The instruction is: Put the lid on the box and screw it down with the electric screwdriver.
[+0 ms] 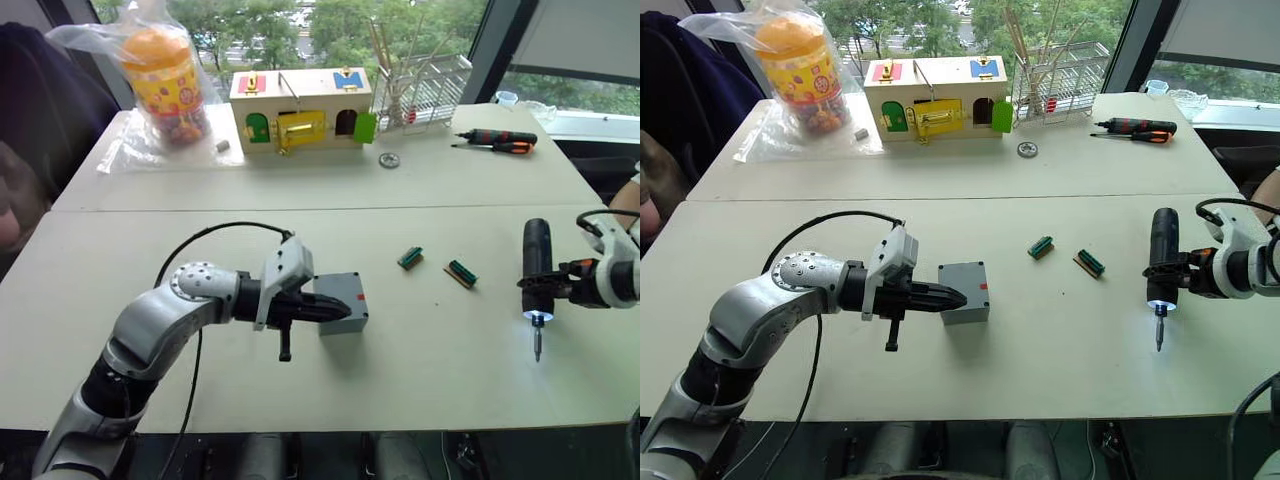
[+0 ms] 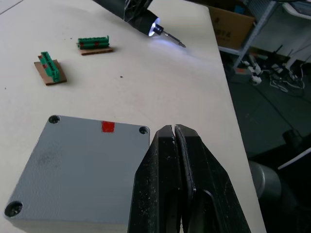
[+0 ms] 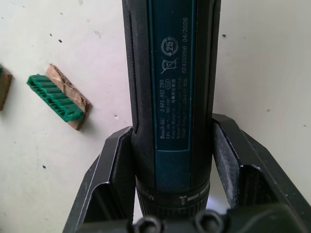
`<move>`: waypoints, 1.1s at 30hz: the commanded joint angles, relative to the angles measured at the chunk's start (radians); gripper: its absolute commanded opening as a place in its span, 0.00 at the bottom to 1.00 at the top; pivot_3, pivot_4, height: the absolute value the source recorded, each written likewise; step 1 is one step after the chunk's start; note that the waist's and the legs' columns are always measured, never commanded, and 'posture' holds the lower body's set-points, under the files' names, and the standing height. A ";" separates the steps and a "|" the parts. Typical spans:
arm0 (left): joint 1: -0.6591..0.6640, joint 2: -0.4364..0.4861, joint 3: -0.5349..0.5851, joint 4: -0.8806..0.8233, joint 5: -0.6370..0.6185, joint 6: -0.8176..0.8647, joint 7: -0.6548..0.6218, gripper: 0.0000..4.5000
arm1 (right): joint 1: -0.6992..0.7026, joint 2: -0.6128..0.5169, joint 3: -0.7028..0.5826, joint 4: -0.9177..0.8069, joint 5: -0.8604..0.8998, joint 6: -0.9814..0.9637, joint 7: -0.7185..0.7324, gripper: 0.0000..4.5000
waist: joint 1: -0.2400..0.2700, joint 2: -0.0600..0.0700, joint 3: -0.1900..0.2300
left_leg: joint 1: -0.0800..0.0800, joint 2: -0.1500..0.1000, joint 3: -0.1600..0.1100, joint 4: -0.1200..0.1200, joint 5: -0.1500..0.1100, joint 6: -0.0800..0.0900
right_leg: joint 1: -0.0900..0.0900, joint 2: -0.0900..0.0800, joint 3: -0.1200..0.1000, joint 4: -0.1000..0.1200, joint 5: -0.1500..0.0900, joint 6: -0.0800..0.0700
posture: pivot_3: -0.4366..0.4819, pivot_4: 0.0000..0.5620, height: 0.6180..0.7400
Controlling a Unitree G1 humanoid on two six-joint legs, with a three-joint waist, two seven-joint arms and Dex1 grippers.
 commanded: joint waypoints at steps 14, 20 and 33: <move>-0.027 0.027 0.135 0.164 0.009 -0.042 0.057 0.00 | -0.053 0.012 0.026 0.034 -0.182 -0.111 0.123 1.00 | -0.001 0.000 0.000 | 0.000 0.000 -0.001 0.002 0.001 -0.001 | 0.002 0.000 -0.001 0.001 0.000 0.000 | 0.48 0.27 0.72; 0.153 0.121 0.281 0.115 -0.058 0.007 0.062 0.00 | 0.101 0.044 -0.299 -0.364 -0.115 -0.353 0.063 1.00 | -0.007 0.002 0.002 | 0.000 0.001 0.001 -0.001 0.001 -0.002 | -0.001 0.000 -0.001 0.001 0.000 0.000 | 0.48 0.27 0.72; 0.377 0.149 0.340 -0.049 -0.199 0.128 0.137 0.00 | 0.791 0.241 -0.478 -1.131 0.139 -0.397 0.193 1.00 | 0.024 -0.005 0.002 | 0.002 0.000 -0.007 0.001 0.002 -0.004 | 0.006 0.000 -0.004 0.001 0.000 0.000 | 0.48 0.27 0.72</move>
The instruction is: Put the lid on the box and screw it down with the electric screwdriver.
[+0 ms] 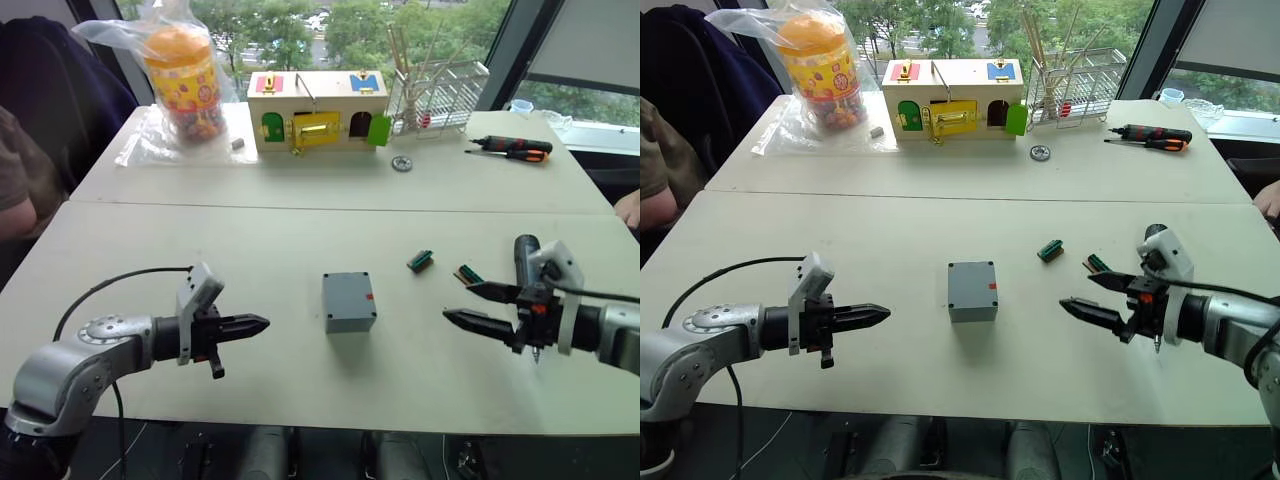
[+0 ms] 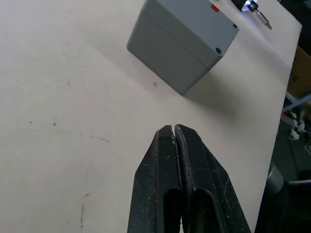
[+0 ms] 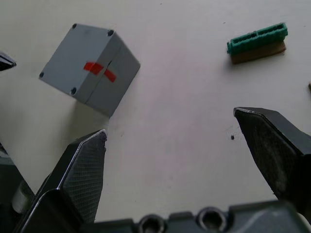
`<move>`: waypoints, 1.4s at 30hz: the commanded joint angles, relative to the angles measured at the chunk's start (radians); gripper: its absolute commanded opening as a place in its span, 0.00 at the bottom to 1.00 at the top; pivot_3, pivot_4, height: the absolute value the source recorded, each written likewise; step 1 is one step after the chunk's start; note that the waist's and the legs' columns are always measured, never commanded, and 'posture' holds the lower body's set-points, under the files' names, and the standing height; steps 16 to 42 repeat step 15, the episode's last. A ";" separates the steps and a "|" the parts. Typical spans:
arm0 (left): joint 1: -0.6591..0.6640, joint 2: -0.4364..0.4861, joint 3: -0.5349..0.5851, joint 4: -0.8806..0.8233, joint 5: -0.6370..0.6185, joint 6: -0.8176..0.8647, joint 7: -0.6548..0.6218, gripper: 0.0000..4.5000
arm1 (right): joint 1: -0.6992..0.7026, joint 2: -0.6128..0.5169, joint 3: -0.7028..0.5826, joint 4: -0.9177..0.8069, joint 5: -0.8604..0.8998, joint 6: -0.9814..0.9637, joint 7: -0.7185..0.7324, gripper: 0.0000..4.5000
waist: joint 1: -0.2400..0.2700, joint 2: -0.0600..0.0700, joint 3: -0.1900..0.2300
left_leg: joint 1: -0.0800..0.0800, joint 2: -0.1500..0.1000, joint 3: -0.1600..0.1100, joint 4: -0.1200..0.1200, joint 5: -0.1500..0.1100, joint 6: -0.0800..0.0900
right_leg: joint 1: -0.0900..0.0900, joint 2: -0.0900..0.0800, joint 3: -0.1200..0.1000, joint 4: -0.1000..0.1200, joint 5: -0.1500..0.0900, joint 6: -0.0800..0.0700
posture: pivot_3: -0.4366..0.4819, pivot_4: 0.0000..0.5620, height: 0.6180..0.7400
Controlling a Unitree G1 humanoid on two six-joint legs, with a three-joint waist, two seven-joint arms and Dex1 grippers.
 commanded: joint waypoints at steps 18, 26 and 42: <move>0.063 -0.032 -0.025 -0.038 -0.036 -0.012 0.054 0.00 | 0.074 -0.007 0.125 -0.045 0.038 -0.051 0.013 1.00 | 0.001 0.000 0.000 | 0.000 0.000 0.000 -0.001 -0.001 0.001 | -0.001 0.000 0.000 0.000 0.000 -0.001 | 0.48 0.27 0.72; 0.063 -0.032 -0.025 -0.038 -0.036 -0.012 0.054 0.00 | 0.074 -0.007 0.125 -0.045 0.038 -0.051 0.013 1.00 | 0.001 0.000 0.000 | 0.000 0.000 0.000 -0.001 -0.001 0.001 | -0.001 0.000 0.000 0.000 0.000 -0.001 | 0.48 0.27 0.72; 0.063 -0.032 -0.025 -0.038 -0.036 -0.012 0.054 0.00 | 0.074 -0.007 0.125 -0.045 0.038 -0.051 0.013 1.00 | 0.001 0.000 0.000 | 0.000 0.000 0.000 -0.001 -0.001 0.001 | -0.001 0.000 0.000 0.000 0.000 -0.001 | 0.48 0.27 0.72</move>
